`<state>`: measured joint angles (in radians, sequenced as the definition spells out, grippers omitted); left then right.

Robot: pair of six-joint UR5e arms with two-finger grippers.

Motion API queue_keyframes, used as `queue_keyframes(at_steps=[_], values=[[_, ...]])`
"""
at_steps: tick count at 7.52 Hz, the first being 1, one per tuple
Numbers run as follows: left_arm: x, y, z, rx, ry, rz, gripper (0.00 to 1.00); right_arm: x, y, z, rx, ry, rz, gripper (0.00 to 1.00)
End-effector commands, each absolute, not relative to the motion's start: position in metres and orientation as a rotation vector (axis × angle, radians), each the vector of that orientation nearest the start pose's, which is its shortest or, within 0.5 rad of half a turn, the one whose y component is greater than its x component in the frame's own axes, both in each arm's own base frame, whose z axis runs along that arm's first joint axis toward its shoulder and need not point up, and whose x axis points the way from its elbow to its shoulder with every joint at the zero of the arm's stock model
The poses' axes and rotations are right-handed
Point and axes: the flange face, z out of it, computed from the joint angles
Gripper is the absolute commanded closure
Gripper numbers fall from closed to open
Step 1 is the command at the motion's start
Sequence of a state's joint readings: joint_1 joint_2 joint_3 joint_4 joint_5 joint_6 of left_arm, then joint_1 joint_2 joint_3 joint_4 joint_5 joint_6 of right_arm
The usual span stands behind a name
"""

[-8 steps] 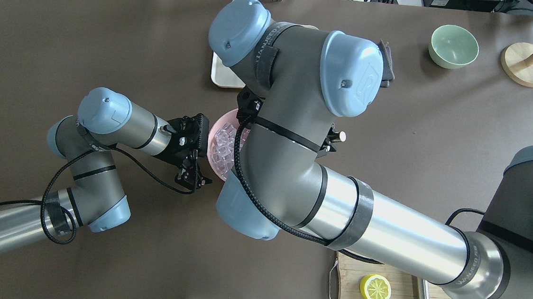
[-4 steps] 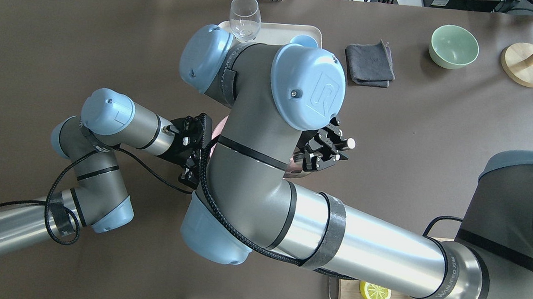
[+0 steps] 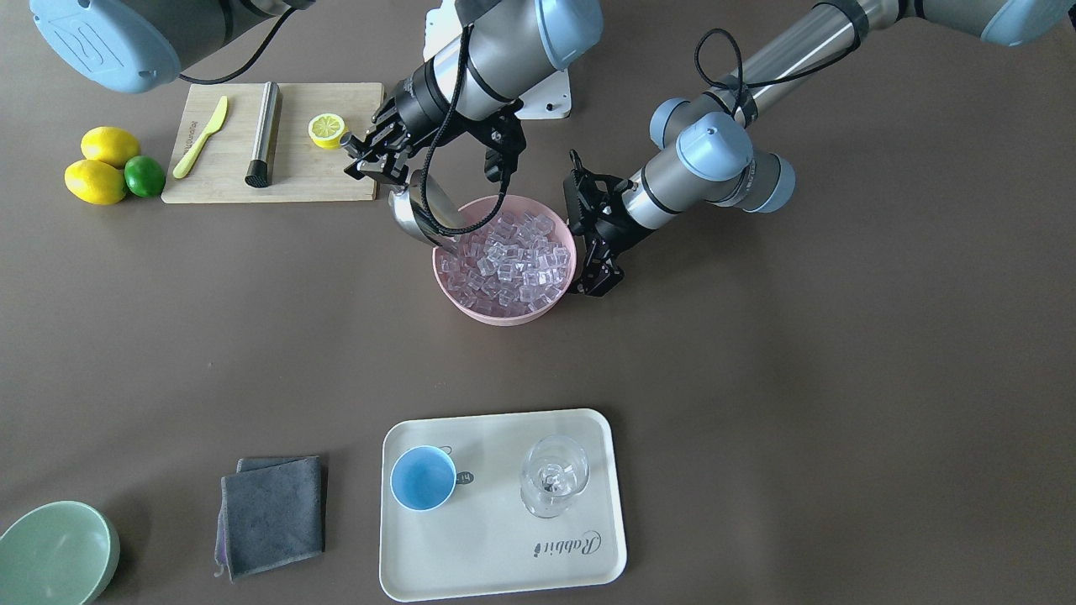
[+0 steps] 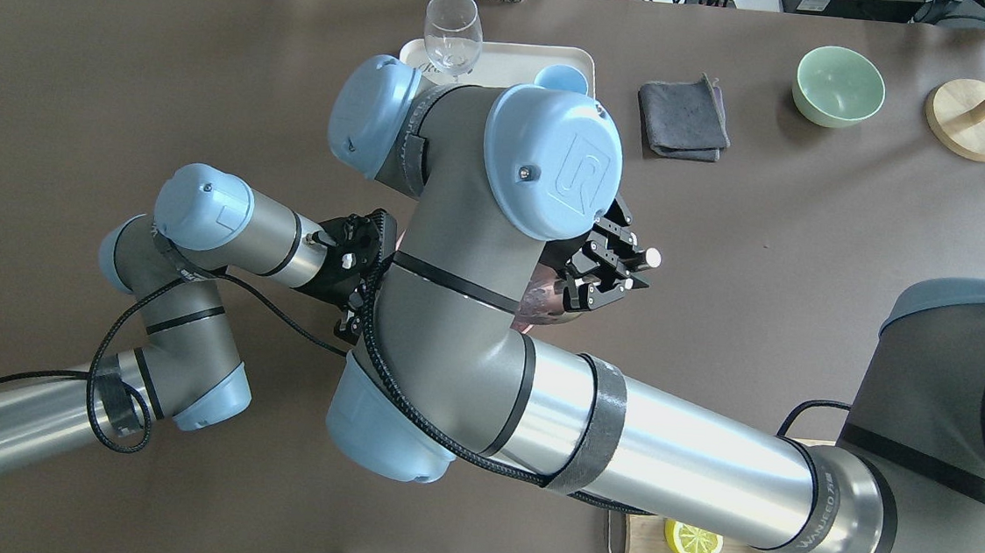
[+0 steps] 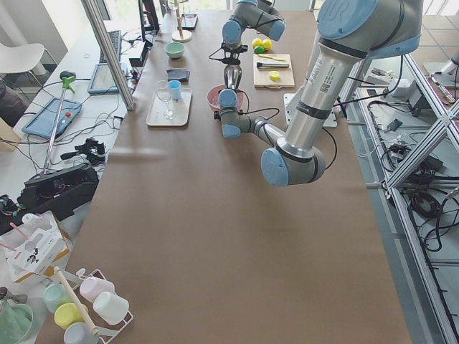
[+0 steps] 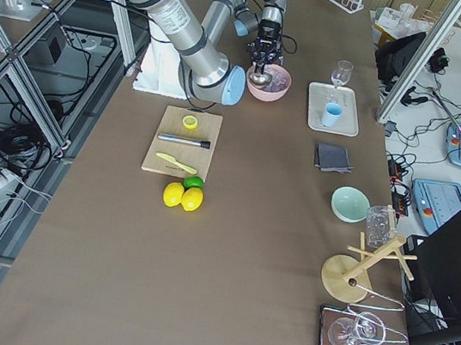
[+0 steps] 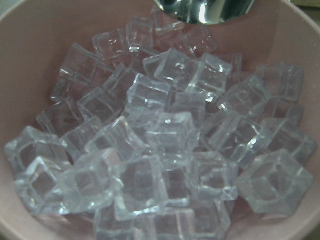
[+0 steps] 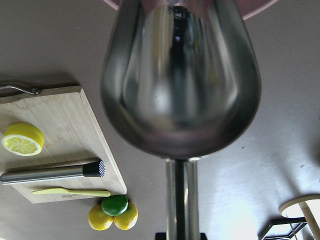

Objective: Put ice in cup with scoop
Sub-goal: 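Dig the scoop into the ice cubes with the right gripper, left gripper steadying the bowl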

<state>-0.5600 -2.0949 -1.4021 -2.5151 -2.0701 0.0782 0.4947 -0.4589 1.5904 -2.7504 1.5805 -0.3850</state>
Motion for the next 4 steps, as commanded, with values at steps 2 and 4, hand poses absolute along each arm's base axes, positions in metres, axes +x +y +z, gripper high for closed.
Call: queue_keyframes(at_steps=[2, 4], values=[[0.540, -0.440, 0.321, 1.019, 1.027, 1.232, 0.01, -0.534, -0.438, 0.100, 0.028, -0.020, -1.405, 1.00], [0.540, -0.439, 0.322, 1.019, 1.027, 1.232, 0.01, -0.538, -0.440, 0.102, 0.089, -0.058, -1.359, 1.00]])
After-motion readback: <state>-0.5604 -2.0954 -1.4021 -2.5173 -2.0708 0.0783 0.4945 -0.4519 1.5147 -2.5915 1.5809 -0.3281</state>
